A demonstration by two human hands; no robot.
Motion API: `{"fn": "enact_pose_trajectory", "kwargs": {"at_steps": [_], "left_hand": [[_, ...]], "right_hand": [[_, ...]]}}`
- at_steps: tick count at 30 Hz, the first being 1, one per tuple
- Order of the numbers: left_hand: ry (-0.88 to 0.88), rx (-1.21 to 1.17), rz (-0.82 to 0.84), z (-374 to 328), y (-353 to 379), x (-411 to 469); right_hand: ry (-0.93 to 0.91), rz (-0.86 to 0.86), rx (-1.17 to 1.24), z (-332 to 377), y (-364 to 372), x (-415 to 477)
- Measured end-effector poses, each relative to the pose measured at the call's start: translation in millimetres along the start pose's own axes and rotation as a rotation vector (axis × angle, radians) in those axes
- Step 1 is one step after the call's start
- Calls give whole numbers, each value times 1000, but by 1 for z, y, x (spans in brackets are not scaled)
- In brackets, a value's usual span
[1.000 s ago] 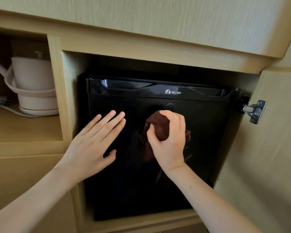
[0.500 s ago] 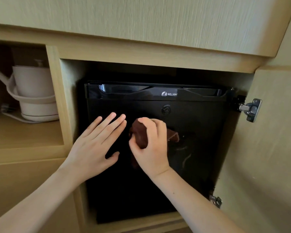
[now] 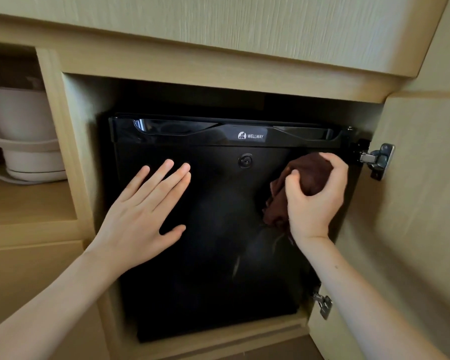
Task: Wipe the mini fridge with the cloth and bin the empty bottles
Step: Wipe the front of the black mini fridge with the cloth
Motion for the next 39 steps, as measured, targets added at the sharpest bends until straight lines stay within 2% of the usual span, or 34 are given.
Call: {"fn": "enact_pose_trajectory", "kwargs": {"at_steps": [3, 5, 10, 12, 14, 18, 22, 24, 26, 30, 32, 33, 37, 39], "left_hand": [[-13, -8, -37, -7, 0, 11], [-34, -16, -64, -12, 1, 14], [-32, -16, -73, -14, 3, 13], [-15, -16, -61, -16, 3, 12], [1, -8, -47, -18, 4, 10], [11, 8, -26, -18, 2, 9], [23, 22, -25, -19, 4, 10], [25, 26, -34, -20, 7, 10], [19, 30, -42, -21, 10, 10], [16, 60, -46, -24, 14, 5], [22, 67, -44, -27, 18, 1], [28, 65, -41, -30, 20, -2], [90, 42, -16, -40, 32, -16], [125, 46, 0, -42, 39, -25]], "right_hand": [[-119, 58, 1, 16, 18, -19], [-164, 157, 9, 16, 25, -42], [-289, 579, -98, -20, 7, -117], [-323, 679, -132, -25, 0, -123], [-292, 666, -99, -18, 1, -110], [-190, 415, -32, 10, 15, -59], [-287, 226, -34, 34, 33, -29], [-312, 243, -12, 28, 38, -49], [-396, 386, -12, 13, 37, -88], [-734, 822, -149, -25, 17, -152], [-784, 909, -177, -27, 13, -150], [-763, 872, -161, -22, 13, -142], [-593, 482, -60, 7, 17, -84], [-552, 362, -32, 16, 22, -60]]}}
Point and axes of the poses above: each hand's wrist, its own x-axis towards the middle knuckle, its own y-axis out of the palm, z = x × y, the point moved 3 cm from there along x, towards the middle knuckle
